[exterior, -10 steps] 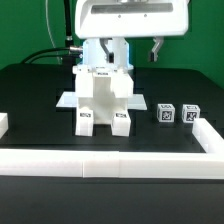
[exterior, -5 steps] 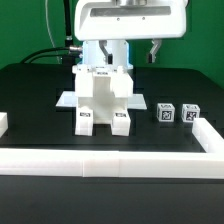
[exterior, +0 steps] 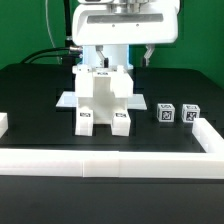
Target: Assemble chair
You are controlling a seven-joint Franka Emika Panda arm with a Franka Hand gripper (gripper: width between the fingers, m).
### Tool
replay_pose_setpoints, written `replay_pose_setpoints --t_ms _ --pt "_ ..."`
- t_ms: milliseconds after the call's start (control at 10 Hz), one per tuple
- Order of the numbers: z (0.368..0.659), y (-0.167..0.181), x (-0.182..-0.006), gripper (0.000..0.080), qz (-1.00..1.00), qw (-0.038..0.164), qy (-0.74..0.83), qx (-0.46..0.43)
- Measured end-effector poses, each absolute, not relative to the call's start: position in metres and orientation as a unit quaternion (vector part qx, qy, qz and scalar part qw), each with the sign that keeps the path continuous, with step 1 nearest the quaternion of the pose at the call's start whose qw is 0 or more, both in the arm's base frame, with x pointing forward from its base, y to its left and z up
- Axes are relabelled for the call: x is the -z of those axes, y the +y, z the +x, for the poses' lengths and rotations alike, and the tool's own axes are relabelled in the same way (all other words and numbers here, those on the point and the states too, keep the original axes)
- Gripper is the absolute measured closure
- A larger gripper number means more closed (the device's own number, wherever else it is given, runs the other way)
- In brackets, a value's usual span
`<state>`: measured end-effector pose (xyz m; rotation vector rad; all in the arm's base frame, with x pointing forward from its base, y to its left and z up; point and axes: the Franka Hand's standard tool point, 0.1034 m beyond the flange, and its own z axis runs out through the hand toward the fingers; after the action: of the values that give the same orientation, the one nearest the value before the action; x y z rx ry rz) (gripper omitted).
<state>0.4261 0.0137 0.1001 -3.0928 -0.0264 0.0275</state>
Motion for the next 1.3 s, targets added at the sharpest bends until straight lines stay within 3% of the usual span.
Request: replay_pose_setpoints --t_ms 800,1300 --pt "0.431 0.008 -0.082 0.0150 -0.999 0.016 -0.023 -0.019" --pt "0.476 0.005 -0.084 0.0150 -0.999 0.009 -0.041 -0.005"
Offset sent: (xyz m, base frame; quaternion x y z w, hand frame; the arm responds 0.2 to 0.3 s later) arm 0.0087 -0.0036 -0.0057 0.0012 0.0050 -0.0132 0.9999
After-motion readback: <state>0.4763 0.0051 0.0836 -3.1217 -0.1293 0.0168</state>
